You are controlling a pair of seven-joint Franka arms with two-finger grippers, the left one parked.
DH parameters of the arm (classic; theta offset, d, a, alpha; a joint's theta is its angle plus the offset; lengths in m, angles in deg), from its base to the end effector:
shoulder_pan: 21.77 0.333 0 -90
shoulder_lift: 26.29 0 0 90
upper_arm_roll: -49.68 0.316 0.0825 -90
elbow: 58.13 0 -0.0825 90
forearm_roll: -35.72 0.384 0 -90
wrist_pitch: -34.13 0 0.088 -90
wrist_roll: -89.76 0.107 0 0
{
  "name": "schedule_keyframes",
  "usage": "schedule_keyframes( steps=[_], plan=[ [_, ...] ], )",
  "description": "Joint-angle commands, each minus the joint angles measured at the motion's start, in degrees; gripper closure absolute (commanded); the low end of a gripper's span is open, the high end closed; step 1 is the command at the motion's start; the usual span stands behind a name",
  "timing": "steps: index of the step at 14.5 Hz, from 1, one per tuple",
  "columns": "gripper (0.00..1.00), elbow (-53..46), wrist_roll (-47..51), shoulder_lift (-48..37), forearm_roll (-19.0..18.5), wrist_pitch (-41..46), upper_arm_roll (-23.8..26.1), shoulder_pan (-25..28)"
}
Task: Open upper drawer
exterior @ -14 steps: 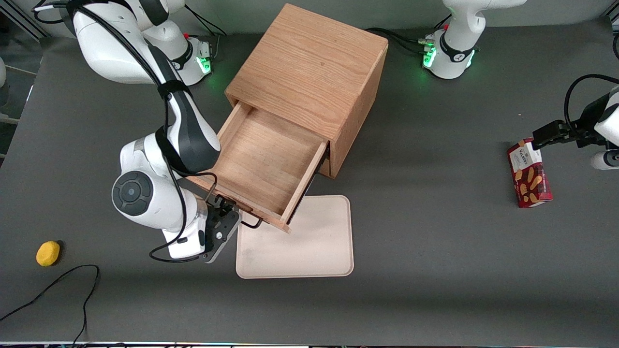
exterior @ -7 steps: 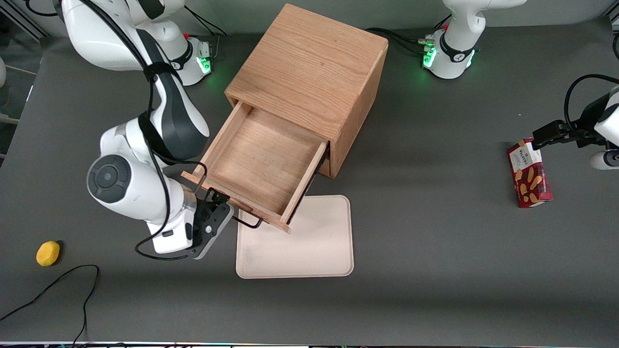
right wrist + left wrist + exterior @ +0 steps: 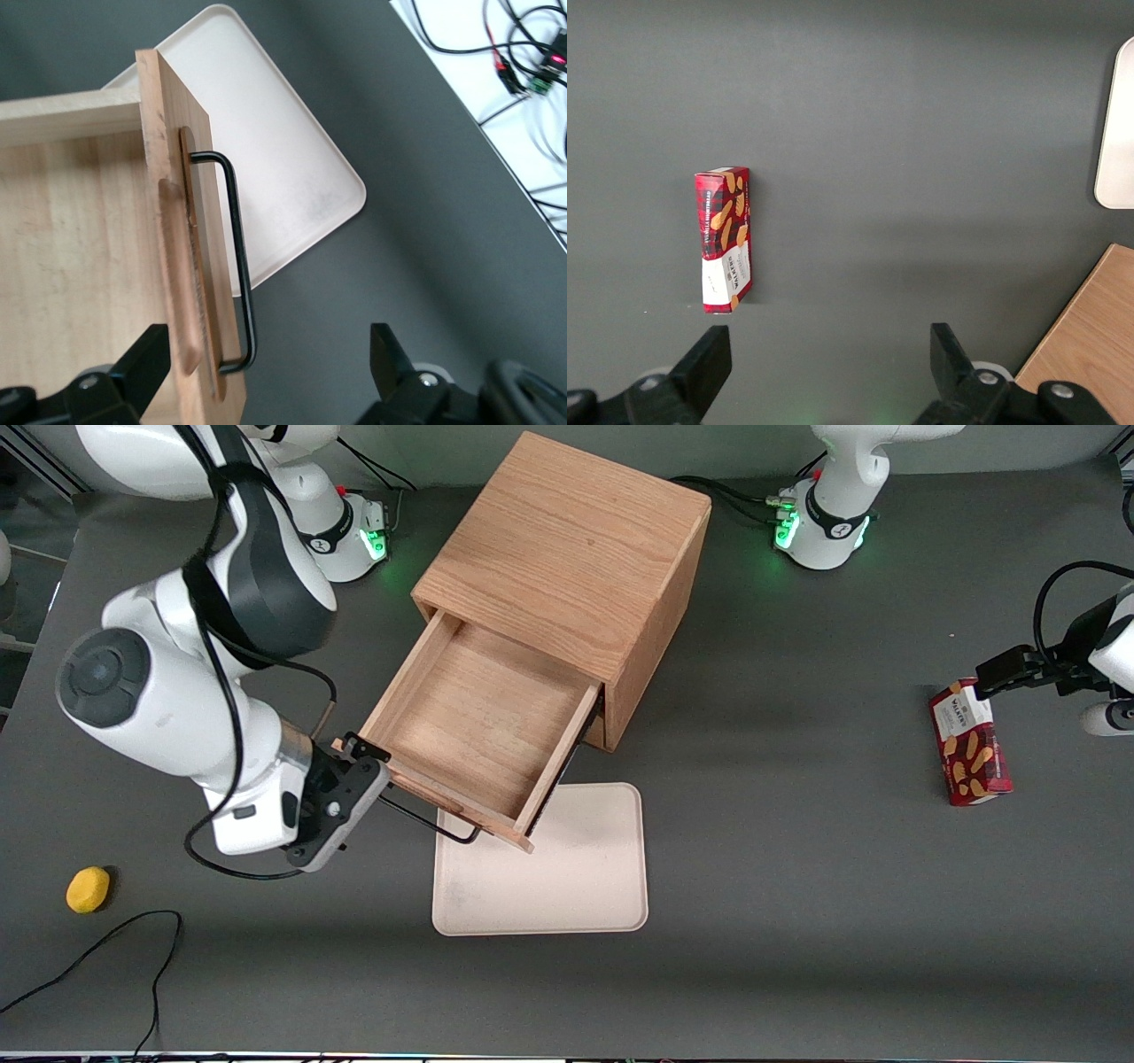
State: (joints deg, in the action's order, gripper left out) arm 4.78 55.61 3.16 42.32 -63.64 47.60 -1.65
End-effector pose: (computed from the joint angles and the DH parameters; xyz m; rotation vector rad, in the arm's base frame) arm 0.6714 0.2374 0.5366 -2.7460 -1.3371 -0.1638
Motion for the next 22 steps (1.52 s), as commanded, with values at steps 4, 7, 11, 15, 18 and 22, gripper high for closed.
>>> schedule_keyframes(
  steps=[4, 7, 11, 15, 18, 22],
  plan=[
    [0.0, 6.77, 13.38, -10.62, 0.26, 2.14, -0.82, -1.4],
    [0.0, 12.22, 16.66, -16.69, 0.26, 2.14, -0.74, -2.8],
    [0.0, 17.58, 23.4, -22.23, 0.26, 2.14, -1.26, -4.91],
    [0.0, 23.47, 26.41, -27.06, 0.35, 2.06, -1.7, -7.72],
    [0.0, 25.41, 26.94, -29.18, -0.7, 3.36, -4.25, -8.08],
    [0.0, 24.98, 27.74, -29.1, -3.35, 4.87, -6.88, -8.69]
  ],
)
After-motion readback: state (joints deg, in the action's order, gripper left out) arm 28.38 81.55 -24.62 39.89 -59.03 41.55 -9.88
